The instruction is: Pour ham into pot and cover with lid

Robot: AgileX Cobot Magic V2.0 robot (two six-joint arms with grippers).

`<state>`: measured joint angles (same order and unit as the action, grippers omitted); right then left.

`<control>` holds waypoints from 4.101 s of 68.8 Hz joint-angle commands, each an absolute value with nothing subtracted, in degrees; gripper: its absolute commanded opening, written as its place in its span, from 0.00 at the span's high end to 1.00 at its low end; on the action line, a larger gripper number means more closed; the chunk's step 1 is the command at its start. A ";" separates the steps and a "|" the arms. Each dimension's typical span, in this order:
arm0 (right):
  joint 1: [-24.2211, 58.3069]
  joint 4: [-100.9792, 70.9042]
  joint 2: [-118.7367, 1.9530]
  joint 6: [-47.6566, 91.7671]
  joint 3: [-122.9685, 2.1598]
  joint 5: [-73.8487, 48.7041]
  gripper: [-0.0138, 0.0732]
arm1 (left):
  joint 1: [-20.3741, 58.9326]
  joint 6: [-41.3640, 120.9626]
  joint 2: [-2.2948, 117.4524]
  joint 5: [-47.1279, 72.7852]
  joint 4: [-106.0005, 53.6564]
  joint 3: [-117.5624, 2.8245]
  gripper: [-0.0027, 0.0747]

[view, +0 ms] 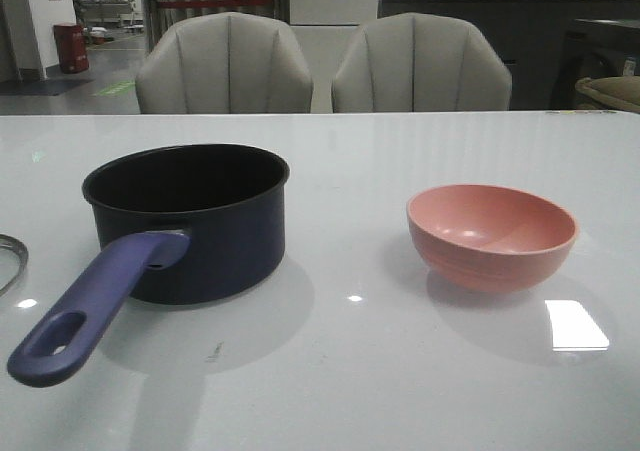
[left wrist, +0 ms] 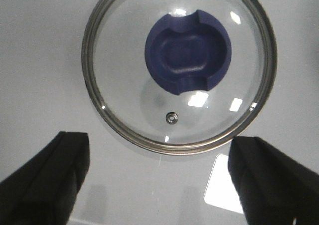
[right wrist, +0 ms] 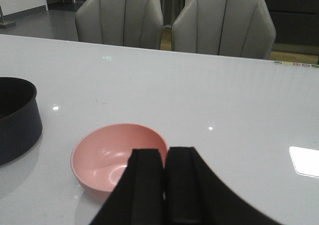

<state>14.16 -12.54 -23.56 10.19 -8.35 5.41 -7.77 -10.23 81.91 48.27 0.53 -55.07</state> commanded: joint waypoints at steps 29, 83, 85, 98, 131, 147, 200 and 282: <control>14.23 -12.63 -23.70 10.66 -9.98 10.48 0.68 | -7.31 -5.11 94.16 52.06 -2.34 -70.75 0.21; 14.23 -12.63 -23.70 10.66 -9.98 10.47 0.68 | -5.94 -4.11 98.21 52.49 -2.72 -73.32 0.21; 14.23 -12.63 -23.70 10.66 -9.98 10.47 0.68 | -5.94 -4.11 98.21 52.35 -2.72 -73.32 0.21; 14.23 -12.63 -23.70 10.66 -9.98 10.47 0.68 | -5.94 -4.11 98.21 52.01 -2.72 -73.32 0.21; 14.23 -12.63 -23.70 10.66 -9.98 10.47 0.68 | -5.94 -5.38 98.21 51.78 -1.71 -73.32 0.21; 14.23 -12.63 -23.70 10.66 -9.98 10.47 0.68 | -5.94 -5.38 98.21 51.78 -1.71 -73.32 0.21; 14.23 -12.63 -23.70 10.66 -9.98 10.41 0.68 | -5.94 -5.38 103.44 53.87 -1.96 -73.32 0.21; 14.23 -12.63 -23.70 10.66 -9.98 10.41 0.68 | -5.83 -5.38 95.79 52.30 -3.33 -75.40 0.66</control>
<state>14.16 -12.54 -23.52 10.19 -8.35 5.41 -6.20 -4.90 100.79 53.86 -2.43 -72.70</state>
